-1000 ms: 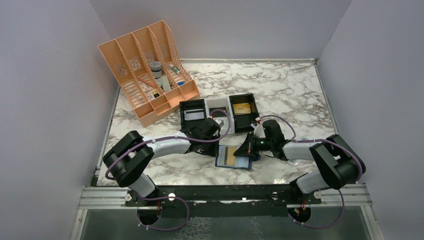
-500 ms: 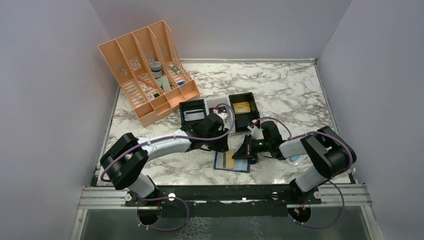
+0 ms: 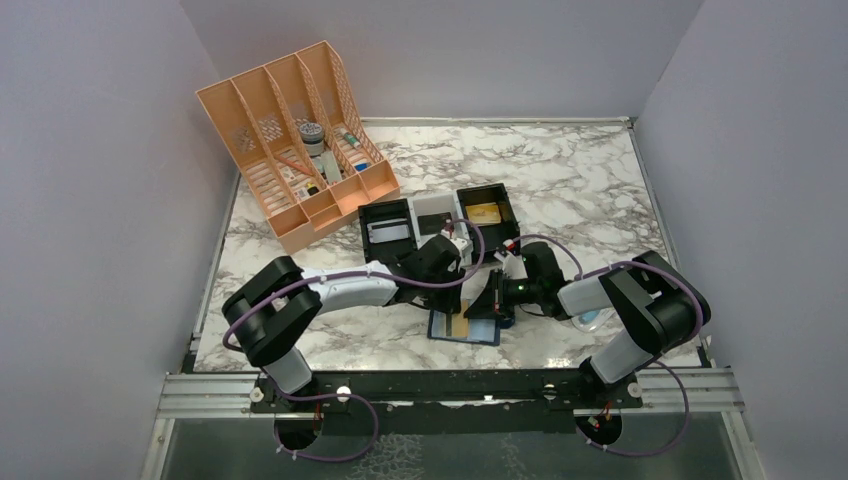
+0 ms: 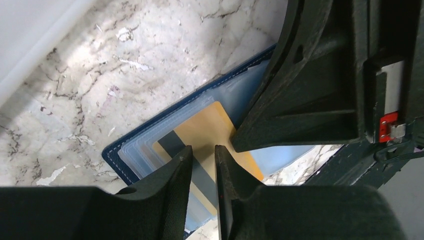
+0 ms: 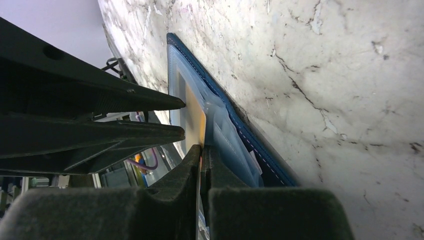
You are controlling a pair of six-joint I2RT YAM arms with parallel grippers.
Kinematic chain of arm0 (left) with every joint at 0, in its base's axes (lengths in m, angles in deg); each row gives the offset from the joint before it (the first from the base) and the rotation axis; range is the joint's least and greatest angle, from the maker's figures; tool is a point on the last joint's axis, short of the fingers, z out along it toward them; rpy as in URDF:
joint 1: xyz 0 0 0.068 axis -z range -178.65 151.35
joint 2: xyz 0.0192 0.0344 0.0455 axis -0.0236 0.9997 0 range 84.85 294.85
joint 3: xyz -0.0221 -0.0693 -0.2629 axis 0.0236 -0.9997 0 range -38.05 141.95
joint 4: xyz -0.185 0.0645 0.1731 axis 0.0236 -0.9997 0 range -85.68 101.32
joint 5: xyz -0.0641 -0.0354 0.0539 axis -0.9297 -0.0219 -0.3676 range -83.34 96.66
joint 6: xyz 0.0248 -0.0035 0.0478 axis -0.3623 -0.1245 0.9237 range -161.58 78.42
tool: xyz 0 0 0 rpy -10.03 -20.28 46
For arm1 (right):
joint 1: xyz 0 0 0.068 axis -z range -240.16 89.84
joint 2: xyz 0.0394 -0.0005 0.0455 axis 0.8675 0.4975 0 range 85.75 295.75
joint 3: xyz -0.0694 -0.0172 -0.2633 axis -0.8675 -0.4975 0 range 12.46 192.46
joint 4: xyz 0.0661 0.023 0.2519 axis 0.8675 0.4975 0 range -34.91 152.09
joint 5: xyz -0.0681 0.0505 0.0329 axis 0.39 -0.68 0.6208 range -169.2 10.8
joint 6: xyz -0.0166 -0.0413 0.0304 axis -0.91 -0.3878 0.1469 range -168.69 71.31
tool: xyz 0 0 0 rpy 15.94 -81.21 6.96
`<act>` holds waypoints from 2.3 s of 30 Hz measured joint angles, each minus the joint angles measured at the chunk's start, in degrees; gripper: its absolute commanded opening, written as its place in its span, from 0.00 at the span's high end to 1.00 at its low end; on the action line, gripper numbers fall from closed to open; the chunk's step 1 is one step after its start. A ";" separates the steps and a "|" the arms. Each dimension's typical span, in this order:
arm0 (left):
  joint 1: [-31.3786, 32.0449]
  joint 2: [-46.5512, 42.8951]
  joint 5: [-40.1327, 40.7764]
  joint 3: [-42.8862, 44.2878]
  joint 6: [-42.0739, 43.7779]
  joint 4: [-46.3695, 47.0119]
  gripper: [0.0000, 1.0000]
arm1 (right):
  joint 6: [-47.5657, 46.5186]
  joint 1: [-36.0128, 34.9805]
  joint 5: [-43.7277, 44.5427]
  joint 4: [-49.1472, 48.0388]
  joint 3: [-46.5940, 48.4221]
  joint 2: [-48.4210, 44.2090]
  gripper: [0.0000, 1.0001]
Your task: Take the credit cards out of the card holder
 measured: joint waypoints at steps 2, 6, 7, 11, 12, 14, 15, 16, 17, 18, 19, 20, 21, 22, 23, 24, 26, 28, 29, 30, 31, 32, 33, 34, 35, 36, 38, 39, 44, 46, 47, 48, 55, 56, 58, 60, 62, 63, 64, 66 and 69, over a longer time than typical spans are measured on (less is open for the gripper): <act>0.24 0.11 0.17 -0.39 0.04 -0.37 0.74 | 0.00 0.00 0.07 0.11 0.00 -0.04 0.96; 0.35 -0.13 1.09 -0.46 0.02 -1.05 0.75 | 0.09 0.00 0.09 0.09 0.00 -0.07 0.93; 0.35 -0.28 1.31 -0.46 0.04 -1.36 0.75 | 0.17 0.00 0.09 0.04 0.00 -0.04 0.92; 0.35 -1.14 1.97 -1.09 0.04 -2.05 0.75 | 1.05 0.00 0.04 -0.76 -0.28 -0.04 0.92; 0.35 -1.22 2.03 -1.16 0.04 -2.19 0.75 | 1.27 0.00 0.04 -1.09 -0.46 -0.04 0.95; 0.39 -1.36 2.21 -1.29 0.04 -2.25 0.75 | 1.64 0.00 0.04 -1.70 -0.74 -0.04 0.98; 0.46 -1.42 2.34 -1.31 0.07 -2.29 0.76 | 1.77 0.00 0.04 -1.90 -0.83 -0.04 0.99; 0.50 -1.44 2.38 -1.31 0.07 -2.36 0.76 | 1.97 0.00 0.04 -2.03 -0.90 -0.04 0.99; 0.55 -1.46 2.43 -1.31 0.07 -2.43 0.77 | 2.12 0.00 0.04 -2.10 -0.96 -0.04 0.99; 0.57 -1.46 2.49 -1.31 0.09 -2.47 0.77 | 2.14 0.00 0.04 -2.12 -1.01 -0.04 0.99; 0.59 -1.49 2.51 -1.31 0.11 -2.54 0.77 | 2.16 0.00 0.04 -2.10 -1.01 -0.04 0.99; 0.59 -1.53 2.54 -1.36 0.17 -2.60 0.78 | 2.14 0.00 0.04 -2.10 -1.01 -0.04 0.99; 0.59 -1.64 2.56 -1.46 0.22 -2.64 0.78 | 2.16 0.00 0.04 -2.10 -1.01 -0.04 0.99; 0.61 -1.79 2.56 -1.66 0.22 -2.62 0.78 | 2.16 0.00 0.04 -2.08 -1.01 -0.04 0.99; 0.61 -2.03 2.58 -1.95 0.22 -2.62 0.78 | 2.16 0.00 0.04 -2.08 -1.01 -0.07 0.99; 0.61 -2.27 2.60 -2.21 0.22 -2.62 0.78 | 2.16 0.00 0.04 -2.05 -1.01 -0.13 0.99; 0.79 -2.91 2.89 -2.89 0.22 -2.49 0.78 | 2.14 0.00 0.09 -1.90 -1.01 -0.52 0.99; 1.05 -3.82 3.30 -3.80 0.20 -2.38 0.79 | 2.05 0.00 0.26 -1.55 -1.01 -1.25 0.98; 1.11 -4.24 3.45 -4.37 0.04 -2.32 0.79 | 2.01 0.00 0.37 -1.36 -1.01 -1.62 0.98; 1.16 -4.63 3.61 -4.76 0.02 -2.16 0.79 | 1.92 0.00 0.44 -1.25 -1.01 -1.86 0.98; 1.25 -4.96 3.74 -5.18 -0.09 -2.08 0.79 | 1.90 0.00 0.57 -1.05 -1.01 -2.03 0.98; 1.31 -5.18 3.85 -5.46 -0.17 -1.88 0.79 | 1.90 0.00 0.66 -0.76 -1.01 -2.19 0.98; 1.36 -5.53 3.91 -5.95 -0.26 -1.44 0.79 | 1.92 0.00 0.76 -0.63 -1.01 -2.27 0.96; 1.36 -5.77 4.04 -6.25 -0.42 -1.20 0.79 | 1.95 0.00 0.79 -0.52 -1.01 -2.32 0.94; 1.36 -5.97 4.13 -6.58 -0.50 -0.90 0.79 | 1.99 0.00 0.81 -0.42 -1.01 -2.43 0.92; 1.36 -6.05 4.22 -6.75 -0.55 -0.68 0.79 | 2.05 0.00 0.83 -0.33 -1.01 -2.51 0.91; 1.36 -6.08 4.37 -6.86 -0.68 -0.42 0.80 | 2.12 0.00 1.20 0.35 -1.03 -3.28 0.90; 1.36 -6.08 4.44 -6.86 -0.68 -0.42 0.80 | 2.14 0.00 1.40 0.76 -1.07 -3.96 0.90; 1.36 -6.05 4.52 -6.86 -0.72 -0.42 0.80 | 2.97 0.00 1.62 0.98 -1.55 -5.77 0.95; 1.36 -5.99 4.52 -6.86 -0.76 -0.39 0.81 | 3.23 0.00 1.66 1.01 -1.84 -5.79 0.99; 1.36 -5.92 4.55 -6.84 -0.85 -0.35 0.81 | 3.43 0.00 1.66 0.98 -1.99 -5.79 0.99; 1.36 -5.86 4.52 -6.78 -0.90 -0.37 0.81 | 3.54 0.00 1.68 1.01 -2.08 -5.79 0.99; 1.36 -5.31 4.55 -6.29 -0.92 -0.37 0.82 | 3.34 0.00 2.54 2.16 -2.23 -6.71 0.99; 1.36 -5.29 4.63 -6.27 -0.92 -0.39 0.82 | 3.10 0.00 2.84 2.80 -2.23 -7.23 0.99; 1.36 -5.29 4.70 -6.25 -0.92 -0.48 0.82 | 2.43 0.00 3.32 4.26 -2.23 -8.52 0.99; 1.36 -5.25 4.76 -6.21 -0.98 -0.52 0.83 | 1.62 0.00 3.67 5.73 -2.23 -9.73 0.99; 1.36 -5.16 4.83 -6.08 -1.09 -0.68 0.83 | 0.87 0.04 3.96 6.97 -2.23 -10.43 0.99; 1.36 -5.09 4.85 -6.01 -1.09 -0.74 0.83 | 0.55 0.07 3.98 7.54 -2.23 -10.56 0.99; 1.40 -4.98 4.87 -5.86 -1.11 -0.90 0.83 | 0.17 0.13 3.98 8.02 -2.21 -10.58 0.99; 1.46 -4.79 4.94 -5.62 -1.11 -1.05 0.83 | -0.42 0.46 3.93 8.81 -2.23 -10.58 0.99; 1.53 -4.59 5.11 -5.35 -1.11 -1.31 0.84 | -1.18 0.96 3.54 9.46 -2.21 -10.62 0.99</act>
